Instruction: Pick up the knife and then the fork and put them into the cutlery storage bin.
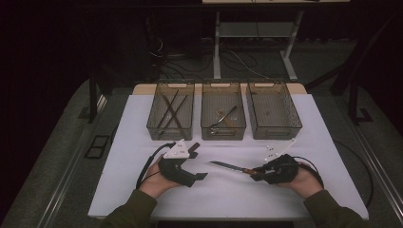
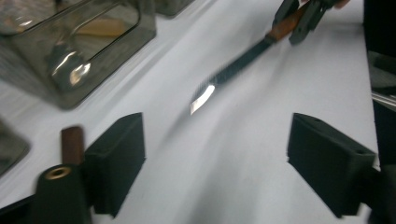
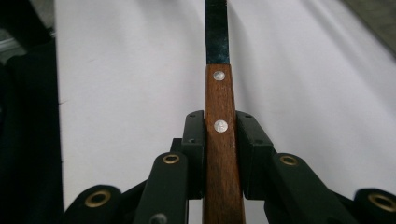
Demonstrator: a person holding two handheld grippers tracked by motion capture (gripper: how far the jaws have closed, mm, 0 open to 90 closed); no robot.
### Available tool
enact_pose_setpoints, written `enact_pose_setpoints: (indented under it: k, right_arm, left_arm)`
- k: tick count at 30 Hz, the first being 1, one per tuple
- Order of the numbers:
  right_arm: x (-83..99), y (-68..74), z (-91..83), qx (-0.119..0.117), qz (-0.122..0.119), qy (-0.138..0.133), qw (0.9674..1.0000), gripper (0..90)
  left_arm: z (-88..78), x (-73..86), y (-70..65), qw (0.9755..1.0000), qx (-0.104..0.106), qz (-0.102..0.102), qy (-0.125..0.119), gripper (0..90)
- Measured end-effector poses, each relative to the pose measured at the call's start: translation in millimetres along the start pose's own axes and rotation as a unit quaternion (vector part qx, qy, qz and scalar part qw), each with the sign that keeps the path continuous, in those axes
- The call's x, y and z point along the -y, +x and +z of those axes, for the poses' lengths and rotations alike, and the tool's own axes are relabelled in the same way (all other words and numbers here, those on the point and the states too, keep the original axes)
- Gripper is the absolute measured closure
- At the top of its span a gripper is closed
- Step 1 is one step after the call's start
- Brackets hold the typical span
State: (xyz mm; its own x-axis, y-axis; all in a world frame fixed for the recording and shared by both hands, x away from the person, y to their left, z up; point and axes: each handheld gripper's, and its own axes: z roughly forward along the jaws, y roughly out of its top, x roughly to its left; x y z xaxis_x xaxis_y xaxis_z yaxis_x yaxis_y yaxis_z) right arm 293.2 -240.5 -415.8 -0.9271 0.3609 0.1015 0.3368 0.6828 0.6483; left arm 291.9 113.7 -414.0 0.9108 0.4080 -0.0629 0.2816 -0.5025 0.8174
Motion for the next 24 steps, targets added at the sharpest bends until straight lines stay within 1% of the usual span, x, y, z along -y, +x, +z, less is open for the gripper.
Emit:
enact_pose_setpoints:
  k: [1,2,4,6,8,10,13,17,20,24]
  right_arm:
    - [1.1,-2.3,-2.5,0.005,0.003,-0.003,1.0,75.1]
    - [1.6,-2.2,-4.4,0.006,0.021,-0.011,0.9997,75.1]
    - [3.5,-6.1,-9.0,0.015,0.031,-0.015,0.9993,75.1]
    - [5.1,-9.3,-13.7,0.022,0.039,-0.021,0.9988,75.1]
    - [5.8,-11.7,-18.0,0.028,0.044,-0.028,0.9982,75.1]
    - [5.6,-13.8,-22.2,0.034,0.05,-0.033,0.9976,75.1]
    - [4.6,-16.9,-28.3,0.042,0.059,-0.043,0.9964,75.1]
    - [3.4,-21.8,-35.4,0.05,0.072,-0.051,0.9948,75.0]
    - [2.5,-26.5,-39.9,0.058,0.081,-0.058,0.9934,75.1]
    - [0.2,-32.7,-45.8,0.072,0.092,-0.068,0.9908,75.0]
  left_arm:
    - [-2.3,2.7,-0.3,1.0,-0.005,-0.001,0.001,16.5]
    - [-4.0,5.6,-0.8,0.9999,-0.011,-0.005,0.0,15.3]
    - [-8.8,11.6,0.0,0.9998,-0.018,-0.004,0.0,13.4]
    - [-13.0,17.4,0.0,0.9995,-0.026,-0.016,-0.008,10.5]
    - [-18.1,22.2,0.2,0.9991,-0.035,-0.021,-0.014,7.5]
    - [-22.5,27.1,-0.1,0.9989,-0.036,-0.022,-0.017,4.5]
    - [-28.0,34.0,0.7,0.9989,-0.039,-0.022,-0.016,1.1]
    - [-32.1,41.3,1.3,0.9984,-0.043,-0.032,-0.015,0.0]
    - [-30.2,43.3,2.2,0.9977,-0.046,-0.045,-0.02,0.0]
    - [-28.7,43.4,3.5,0.998,-0.046,-0.042,-0.014,0.0]
